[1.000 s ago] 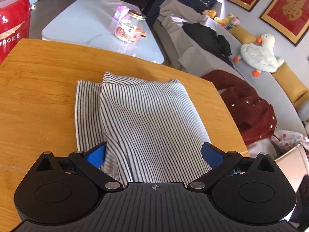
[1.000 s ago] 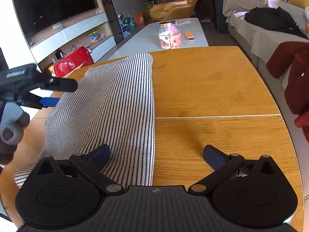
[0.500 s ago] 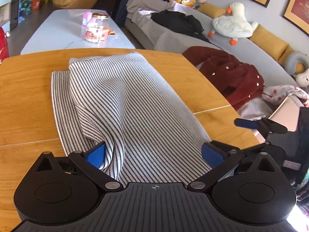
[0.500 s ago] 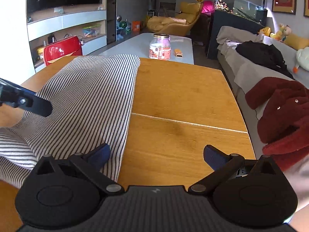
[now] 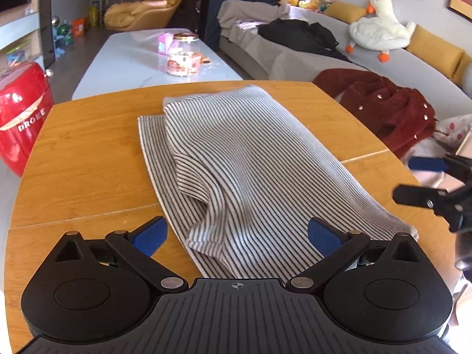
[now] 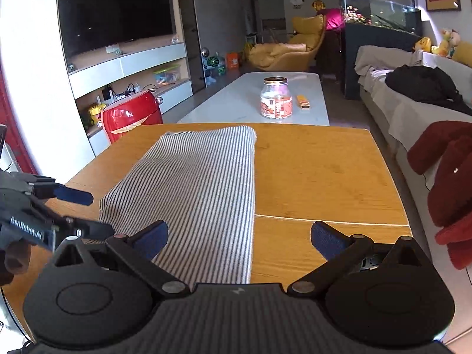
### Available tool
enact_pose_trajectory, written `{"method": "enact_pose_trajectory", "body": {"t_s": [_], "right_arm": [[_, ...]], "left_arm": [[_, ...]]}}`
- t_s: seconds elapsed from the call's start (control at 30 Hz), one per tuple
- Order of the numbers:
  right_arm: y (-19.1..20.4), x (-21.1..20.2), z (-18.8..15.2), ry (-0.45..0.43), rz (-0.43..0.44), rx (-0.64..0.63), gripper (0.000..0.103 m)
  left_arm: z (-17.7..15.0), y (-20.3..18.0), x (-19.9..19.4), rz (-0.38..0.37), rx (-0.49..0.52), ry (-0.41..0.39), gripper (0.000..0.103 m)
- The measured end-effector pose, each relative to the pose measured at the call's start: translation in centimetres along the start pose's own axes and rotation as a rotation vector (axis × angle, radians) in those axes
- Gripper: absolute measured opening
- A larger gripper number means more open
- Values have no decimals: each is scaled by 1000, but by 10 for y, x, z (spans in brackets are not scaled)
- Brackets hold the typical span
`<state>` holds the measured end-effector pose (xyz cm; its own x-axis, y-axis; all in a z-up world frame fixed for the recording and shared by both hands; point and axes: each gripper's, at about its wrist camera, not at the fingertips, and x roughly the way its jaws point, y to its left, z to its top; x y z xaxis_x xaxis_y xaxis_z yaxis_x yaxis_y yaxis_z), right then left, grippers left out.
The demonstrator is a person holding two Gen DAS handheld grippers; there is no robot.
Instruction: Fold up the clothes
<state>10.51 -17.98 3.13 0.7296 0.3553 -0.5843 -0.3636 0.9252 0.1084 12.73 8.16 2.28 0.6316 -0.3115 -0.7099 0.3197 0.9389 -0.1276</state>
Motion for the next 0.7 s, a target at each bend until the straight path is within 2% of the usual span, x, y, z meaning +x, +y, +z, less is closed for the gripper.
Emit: {"method": "enact_pose_trajectory", "body": {"t_s": [0.17, 0.27, 0.33, 0.4, 0.53, 0.7], "right_arm": [[13, 22, -8, 67, 4, -39, 103], [18, 33, -17, 116, -4, -52, 103], [16, 32, -19, 126, -3, -16, 103], [17, 28, -24, 119, -16, 0, 103], [25, 17, -30, 93, -38, -47, 103], [31, -6, -28, 38, -11, -86, 103]], "left_arm": [[-20, -10, -4, 20, 36, 19, 103], [-28, -8, -8, 16, 14, 15, 103], [-31, -7, -9, 13, 1, 15, 103], [-33, -6, -10, 11, -11, 14, 103], [-41, -8, -17, 24, -9, 3, 103], [-56, -15, -34, 53, 8, -7, 103]]}}
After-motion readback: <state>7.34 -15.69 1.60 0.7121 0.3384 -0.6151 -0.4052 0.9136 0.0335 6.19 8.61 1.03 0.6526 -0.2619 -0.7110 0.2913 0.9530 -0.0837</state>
